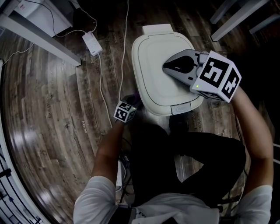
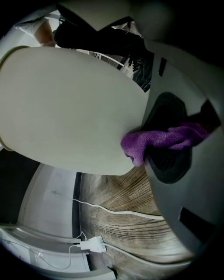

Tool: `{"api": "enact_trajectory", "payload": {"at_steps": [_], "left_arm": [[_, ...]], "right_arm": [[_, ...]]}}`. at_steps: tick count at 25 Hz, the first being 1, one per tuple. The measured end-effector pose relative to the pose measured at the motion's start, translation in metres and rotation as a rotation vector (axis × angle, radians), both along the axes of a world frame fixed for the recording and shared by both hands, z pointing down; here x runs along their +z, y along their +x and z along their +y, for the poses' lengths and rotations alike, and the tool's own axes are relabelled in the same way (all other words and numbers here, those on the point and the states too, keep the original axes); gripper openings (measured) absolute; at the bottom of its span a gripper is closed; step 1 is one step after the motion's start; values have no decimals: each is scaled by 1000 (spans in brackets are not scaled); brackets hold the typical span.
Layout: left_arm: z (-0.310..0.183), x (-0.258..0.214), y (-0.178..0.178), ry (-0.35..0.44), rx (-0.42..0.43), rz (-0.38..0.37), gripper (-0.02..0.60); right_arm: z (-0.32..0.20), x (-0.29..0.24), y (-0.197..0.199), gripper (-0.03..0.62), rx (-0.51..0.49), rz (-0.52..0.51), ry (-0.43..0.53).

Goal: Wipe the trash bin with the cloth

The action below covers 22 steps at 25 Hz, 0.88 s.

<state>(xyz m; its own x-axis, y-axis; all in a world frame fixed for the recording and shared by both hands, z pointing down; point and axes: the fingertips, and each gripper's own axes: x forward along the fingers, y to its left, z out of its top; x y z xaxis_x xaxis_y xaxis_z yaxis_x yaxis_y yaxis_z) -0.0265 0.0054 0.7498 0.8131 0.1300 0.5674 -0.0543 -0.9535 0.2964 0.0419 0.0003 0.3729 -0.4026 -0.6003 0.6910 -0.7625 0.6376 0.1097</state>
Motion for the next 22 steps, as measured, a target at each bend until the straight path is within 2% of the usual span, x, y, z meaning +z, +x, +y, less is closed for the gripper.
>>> {"api": "enact_trajectory", "payload": {"at_steps": [11,22], "left_arm": [[44,-2,-21,-32,50,-22,83],[99,-12,-34,-51,172,11,83]], "right_arm": [[1,1,2,11,10,10,4],[0,1,1,12,20,15,10]]}}
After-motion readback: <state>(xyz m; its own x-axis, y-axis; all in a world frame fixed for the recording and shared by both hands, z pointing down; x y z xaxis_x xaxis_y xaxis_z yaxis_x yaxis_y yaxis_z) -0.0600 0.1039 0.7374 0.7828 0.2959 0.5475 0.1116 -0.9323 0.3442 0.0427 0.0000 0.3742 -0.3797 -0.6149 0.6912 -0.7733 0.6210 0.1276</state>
